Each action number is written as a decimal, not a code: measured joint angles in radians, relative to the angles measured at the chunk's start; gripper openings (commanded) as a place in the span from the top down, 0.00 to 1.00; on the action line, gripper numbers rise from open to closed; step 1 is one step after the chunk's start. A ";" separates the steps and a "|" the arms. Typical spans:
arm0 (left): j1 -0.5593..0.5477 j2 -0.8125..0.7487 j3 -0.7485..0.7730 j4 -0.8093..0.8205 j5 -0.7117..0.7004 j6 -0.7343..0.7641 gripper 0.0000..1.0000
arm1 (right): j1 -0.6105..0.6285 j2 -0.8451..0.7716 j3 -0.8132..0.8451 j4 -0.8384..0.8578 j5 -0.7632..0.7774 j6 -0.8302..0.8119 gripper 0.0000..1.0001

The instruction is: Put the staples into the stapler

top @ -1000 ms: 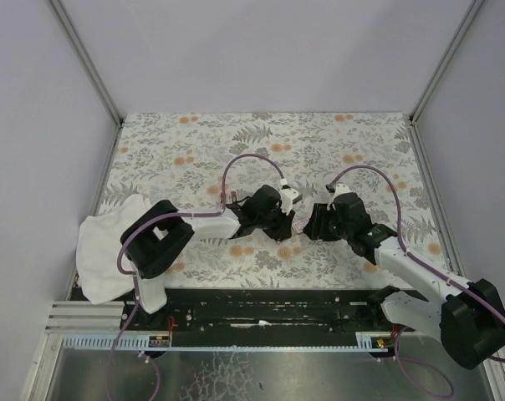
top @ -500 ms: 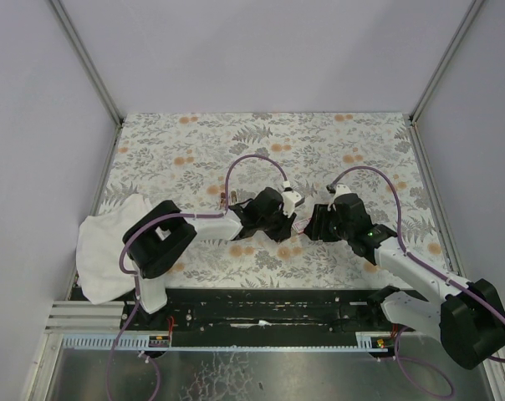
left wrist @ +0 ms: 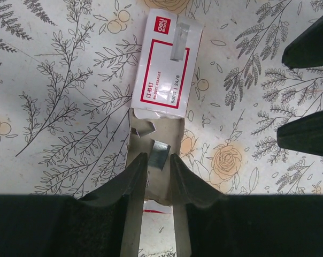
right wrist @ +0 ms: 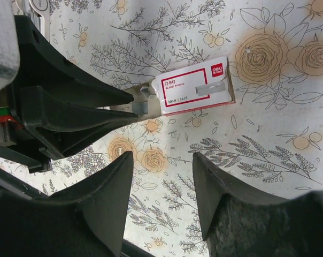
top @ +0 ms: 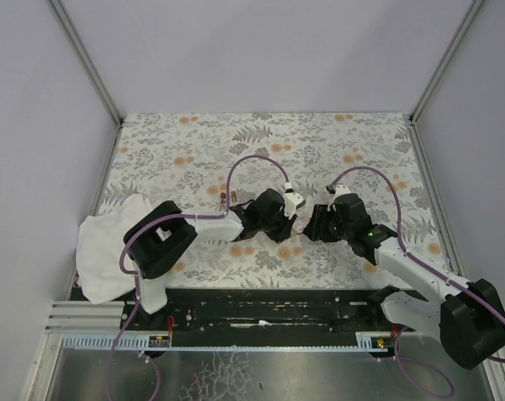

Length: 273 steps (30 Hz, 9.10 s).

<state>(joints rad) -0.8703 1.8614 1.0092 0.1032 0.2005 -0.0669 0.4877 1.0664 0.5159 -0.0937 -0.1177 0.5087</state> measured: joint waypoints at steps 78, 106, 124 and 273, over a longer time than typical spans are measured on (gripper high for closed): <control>-0.048 -0.063 -0.121 0.142 -0.121 -0.179 0.72 | -0.013 0.016 -0.080 0.159 -0.130 0.222 0.44; -0.068 -0.048 -0.121 0.127 -0.167 -0.163 0.75 | -0.013 0.016 -0.080 0.160 -0.129 0.222 0.44; -0.106 -0.045 -0.121 0.121 -0.206 -0.156 0.74 | -0.013 0.015 -0.090 0.164 -0.127 0.226 0.44; 0.461 -0.610 -0.489 0.040 -0.164 -0.635 0.18 | 0.042 -0.052 0.018 0.300 -0.310 0.094 0.82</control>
<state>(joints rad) -0.4091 1.2514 0.5205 0.1432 0.0364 -0.7017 0.5297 1.0145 0.5335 0.2066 -0.4274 0.6029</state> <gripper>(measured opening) 0.823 0.210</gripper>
